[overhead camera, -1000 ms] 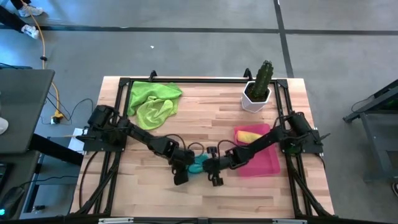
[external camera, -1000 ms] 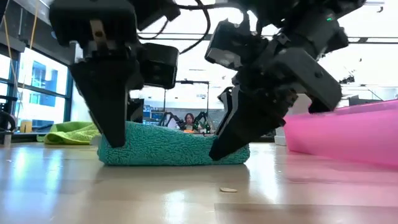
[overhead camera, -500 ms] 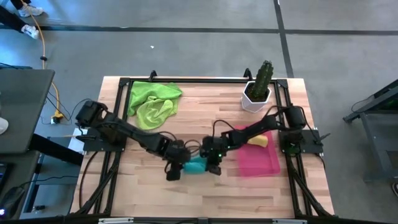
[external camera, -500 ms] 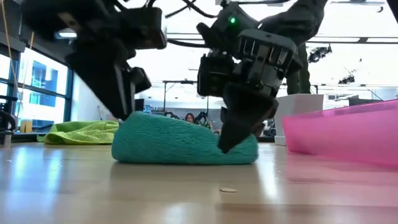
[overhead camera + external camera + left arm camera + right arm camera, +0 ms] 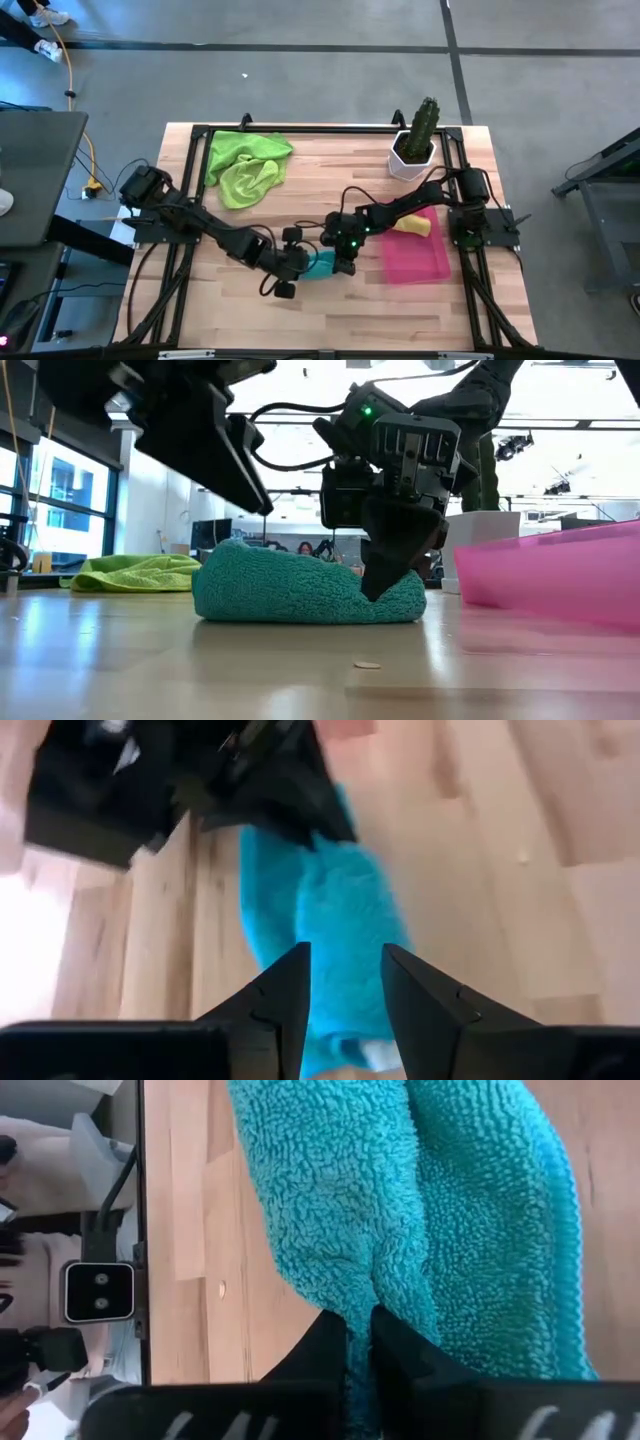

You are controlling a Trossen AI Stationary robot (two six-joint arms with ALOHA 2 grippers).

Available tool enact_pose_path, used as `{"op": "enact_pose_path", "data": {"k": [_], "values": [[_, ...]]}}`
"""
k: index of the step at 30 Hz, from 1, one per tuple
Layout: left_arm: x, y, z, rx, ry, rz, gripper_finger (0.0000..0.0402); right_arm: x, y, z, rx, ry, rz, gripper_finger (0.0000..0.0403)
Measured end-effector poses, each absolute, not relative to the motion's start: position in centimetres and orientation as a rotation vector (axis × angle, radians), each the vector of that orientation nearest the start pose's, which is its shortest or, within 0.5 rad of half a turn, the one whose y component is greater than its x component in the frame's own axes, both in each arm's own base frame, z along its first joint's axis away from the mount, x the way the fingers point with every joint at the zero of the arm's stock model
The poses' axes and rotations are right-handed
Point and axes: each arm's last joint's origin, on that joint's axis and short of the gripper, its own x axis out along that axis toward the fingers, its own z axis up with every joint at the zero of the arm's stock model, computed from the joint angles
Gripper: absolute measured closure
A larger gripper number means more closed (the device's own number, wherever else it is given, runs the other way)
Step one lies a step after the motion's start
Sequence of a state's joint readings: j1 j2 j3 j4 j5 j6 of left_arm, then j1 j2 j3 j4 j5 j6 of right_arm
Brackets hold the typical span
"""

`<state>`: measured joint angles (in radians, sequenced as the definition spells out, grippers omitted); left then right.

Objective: Roll microfiber towels into tight, uniform cylinder then place into a basket
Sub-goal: Roll the blue microfiber towel

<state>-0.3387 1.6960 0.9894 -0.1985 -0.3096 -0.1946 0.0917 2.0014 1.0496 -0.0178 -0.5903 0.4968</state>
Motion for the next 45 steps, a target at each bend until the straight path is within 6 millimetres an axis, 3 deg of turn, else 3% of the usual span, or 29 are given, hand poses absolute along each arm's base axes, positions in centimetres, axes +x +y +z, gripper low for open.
{"op": "enact_pose_path", "data": {"k": [8, 14, 23, 28, 33, 37, 45], "values": [[32.4, -11.4, 17.8, 0.065, 0.801, 0.032, 0.0279, 37.0, 5.0, 10.3, 0.677, 1.102, 0.38, 0.0396], [33.2, -10.9, 16.2, -0.037, 0.864, -0.063, 0.0264, 37.0, 5.0, 10.3, 0.669, 1.098, 0.384, 0.0396], [33.6, -9.8, 13.3, 0.036, 0.966, 0.001, 0.0219, 37.0, 5.0, 10.3, 0.667, 1.099, 0.382, 0.0396], [33.7, -10.0, 11.8, -0.076, 1.03, -0.001, 0.0211, 37.0, 5.0, 10.4, 0.659, 1.1, 0.385, 0.0395], [33.7, -10.5, 11.3, -0.236, 1.034, 0.095, 0.022, 37.1, 4.9, 10.4, 0.628, 1.084, 0.401, 0.0379], [33.7, -10.5, 11.2, -0.31, 1.035, 0.133, 0.0238, 37.1, 4.7, 10.9, 0.555, 1.048, 0.439, 0.0343], [33.8, -9.8, 11.1, -0.462, 1.055, 0.184, 0.0297, 35.6, 3.8, 15.1, 0.326, 0.977, 0.505, 0.0278]]}}
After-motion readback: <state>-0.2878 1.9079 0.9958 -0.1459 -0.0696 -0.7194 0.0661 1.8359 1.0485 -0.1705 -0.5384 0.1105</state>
